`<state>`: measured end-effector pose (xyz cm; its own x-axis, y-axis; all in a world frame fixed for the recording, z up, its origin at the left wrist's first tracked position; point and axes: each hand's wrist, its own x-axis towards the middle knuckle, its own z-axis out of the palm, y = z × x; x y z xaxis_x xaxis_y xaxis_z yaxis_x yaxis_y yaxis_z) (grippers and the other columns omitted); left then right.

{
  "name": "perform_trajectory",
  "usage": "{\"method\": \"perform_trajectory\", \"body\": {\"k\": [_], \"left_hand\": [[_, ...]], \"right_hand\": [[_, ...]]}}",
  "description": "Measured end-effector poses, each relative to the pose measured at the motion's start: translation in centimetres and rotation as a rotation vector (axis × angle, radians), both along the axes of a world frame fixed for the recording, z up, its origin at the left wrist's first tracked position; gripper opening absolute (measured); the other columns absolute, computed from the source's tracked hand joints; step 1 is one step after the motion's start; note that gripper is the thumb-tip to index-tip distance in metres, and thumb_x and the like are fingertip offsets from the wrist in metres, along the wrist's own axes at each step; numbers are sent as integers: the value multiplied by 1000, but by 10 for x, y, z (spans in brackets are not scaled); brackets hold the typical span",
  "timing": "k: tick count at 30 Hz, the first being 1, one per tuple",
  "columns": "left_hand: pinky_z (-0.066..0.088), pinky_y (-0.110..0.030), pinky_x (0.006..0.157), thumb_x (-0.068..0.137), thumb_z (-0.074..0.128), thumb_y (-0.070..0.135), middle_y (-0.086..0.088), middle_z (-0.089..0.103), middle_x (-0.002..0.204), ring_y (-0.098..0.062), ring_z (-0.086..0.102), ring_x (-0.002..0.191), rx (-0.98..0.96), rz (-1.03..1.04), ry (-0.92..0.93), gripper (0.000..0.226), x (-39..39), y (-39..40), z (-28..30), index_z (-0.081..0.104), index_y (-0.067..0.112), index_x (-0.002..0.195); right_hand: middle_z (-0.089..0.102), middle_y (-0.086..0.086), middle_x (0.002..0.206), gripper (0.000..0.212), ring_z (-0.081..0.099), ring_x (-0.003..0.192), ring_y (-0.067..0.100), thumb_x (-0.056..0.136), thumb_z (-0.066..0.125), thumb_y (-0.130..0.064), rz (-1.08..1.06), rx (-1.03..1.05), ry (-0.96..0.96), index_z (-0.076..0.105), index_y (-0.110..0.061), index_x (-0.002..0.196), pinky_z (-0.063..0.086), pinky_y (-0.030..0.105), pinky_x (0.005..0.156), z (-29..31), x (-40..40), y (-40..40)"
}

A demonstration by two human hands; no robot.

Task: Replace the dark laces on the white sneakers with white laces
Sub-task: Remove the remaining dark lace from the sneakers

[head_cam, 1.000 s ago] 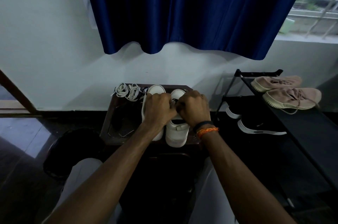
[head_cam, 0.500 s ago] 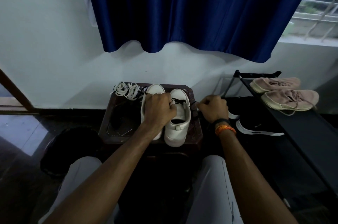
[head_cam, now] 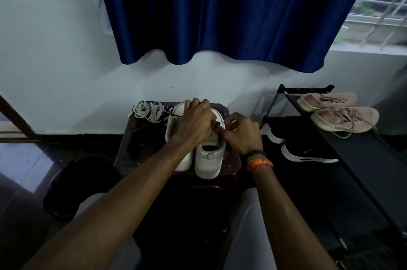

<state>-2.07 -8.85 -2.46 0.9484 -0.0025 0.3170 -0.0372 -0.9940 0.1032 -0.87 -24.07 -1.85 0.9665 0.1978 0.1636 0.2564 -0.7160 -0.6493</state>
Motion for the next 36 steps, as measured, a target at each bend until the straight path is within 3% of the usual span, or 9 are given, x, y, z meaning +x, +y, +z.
{"method": "perform_trajectory", "body": {"k": [7, 21, 24, 27, 30, 33, 36], "left_hand": [[27, -35, 91, 78, 78, 27, 4, 60, 106, -23, 48, 104, -14, -35, 8, 17, 4, -1, -1, 77, 27, 95], [29, -39, 95, 85, 64, 21, -1, 57, 111, -26, 45, 112, 124, -68, 112, 20, 13, -11, 9, 74, 23, 102], [34, -41, 96, 82, 66, 18, -2, 62, 104, -27, 50, 106, -55, 10, 70, 14, 15, -5, 8, 76, 22, 90], [42, -38, 90, 73, 62, 11, -2, 70, 86, -29, 60, 93, -385, 166, -11, 15, 12, 13, 14, 74, 18, 75], [52, -35, 83, 60, 52, 19, -3, 74, 76, -28, 68, 83, -644, 314, 5, 26, 9, 37, 18, 74, 12, 72], [56, -41, 84, 56, 47, 20, -3, 73, 77, -30, 68, 82, -664, 339, -6, 31, 5, 52, 19, 71, 11, 72], [57, -36, 81, 70, 61, 5, 0, 73, 82, -20, 68, 81, -709, 150, -14, 17, 8, 48, 20, 72, 12, 82]], "right_hand": [[75, 0, 79, 13, 70, 79, 22, 81, 74, -33, -14, 33, -45, 75, -21, 86, 58, 38, 76, -1, -4, -3], [75, 2, 81, 11, 69, 83, 26, 80, 71, -29, -60, 73, 8, 76, -21, 86, 54, 33, 72, 1, -7, -3], [74, 3, 79, 7, 67, 82, 27, 81, 69, -26, -80, 47, 16, 75, -22, 83, 44, 28, 66, 3, -7, -2], [73, 5, 79, 9, 67, 81, 29, 81, 68, -25, -104, 42, 27, 74, -20, 81, 48, 30, 67, 3, -6, -2], [74, 6, 79, 10, 67, 83, 30, 83, 68, -29, -145, 40, 39, 72, -21, 78, 43, 27, 68, 3, -6, -4], [73, 5, 78, 10, 67, 84, 29, 83, 68, -28, -143, 33, 31, 70, -22, 75, 40, 26, 69, 3, -6, -4], [73, 5, 77, 10, 67, 81, 28, 83, 68, -27, -112, 38, 24, 73, -19, 79, 40, 26, 67, 4, -8, 0]]}}
